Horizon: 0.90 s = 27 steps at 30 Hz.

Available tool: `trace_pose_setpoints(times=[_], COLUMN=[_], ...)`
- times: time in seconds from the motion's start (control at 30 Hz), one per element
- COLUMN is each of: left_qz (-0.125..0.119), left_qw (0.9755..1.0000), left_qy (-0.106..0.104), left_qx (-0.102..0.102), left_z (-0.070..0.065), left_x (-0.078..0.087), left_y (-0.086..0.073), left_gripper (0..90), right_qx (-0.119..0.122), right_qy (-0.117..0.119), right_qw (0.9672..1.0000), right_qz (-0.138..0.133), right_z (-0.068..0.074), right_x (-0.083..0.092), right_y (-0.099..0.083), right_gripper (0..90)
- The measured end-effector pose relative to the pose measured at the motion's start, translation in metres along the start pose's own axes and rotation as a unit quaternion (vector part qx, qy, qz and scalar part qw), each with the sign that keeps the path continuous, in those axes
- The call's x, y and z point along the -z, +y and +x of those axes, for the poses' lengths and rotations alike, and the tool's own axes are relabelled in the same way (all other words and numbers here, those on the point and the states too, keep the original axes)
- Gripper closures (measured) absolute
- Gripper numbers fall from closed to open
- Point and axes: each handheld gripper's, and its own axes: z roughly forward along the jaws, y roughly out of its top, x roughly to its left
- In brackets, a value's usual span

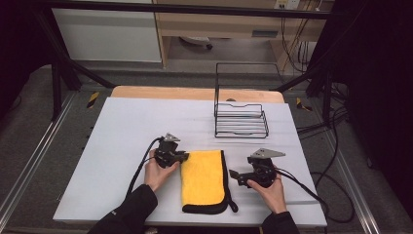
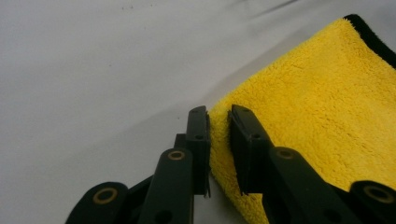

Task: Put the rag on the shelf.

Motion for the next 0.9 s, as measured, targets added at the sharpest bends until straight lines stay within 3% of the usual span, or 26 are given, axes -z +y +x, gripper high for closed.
trace_pose_setpoints(times=[0.23, 0.33, 0.43, 0.73, 0.9], left_qz=[-0.001, -0.003, -0.004, -0.005, -0.005], left_qw=[0.9999, 0.9997, 0.9993, 0.9992, 0.9992], left_qy=[0.005, 0.01, 0.015, 0.01, 0.008], left_qx=[-0.012, -0.022, -0.033, -0.037, -0.04], left_z=[-0.001, -0.003, -0.004, -0.003, -0.001], left_x=[0.0, -0.001, -0.001, -0.001, -0.001], left_y=[-0.001, -0.001, -0.002, -0.002, -0.002], left_gripper=[78.7, 78.5, 78.2, 76.5, 75.1], right_qx=[-0.011, -0.003, -0.011, -0.012, -0.021], right_qy=[-0.001, -0.007, -0.016, -0.016, 0.001], right_qw=[0.9999, 0.9999, 0.9997, 0.9992, 0.9987], right_qz=[0.001, 0.009, 0.017, 0.035, 0.046], right_z=[0.001, 0.001, -0.001, -0.007, -0.006], right_x=[-0.024, -0.036, -0.047, -0.07, -0.072], right_y=[0.02, 0.026, 0.029, 0.034, 0.032], right_gripper=[4.8, 3.9, 5.4, 36.2, 48.5])
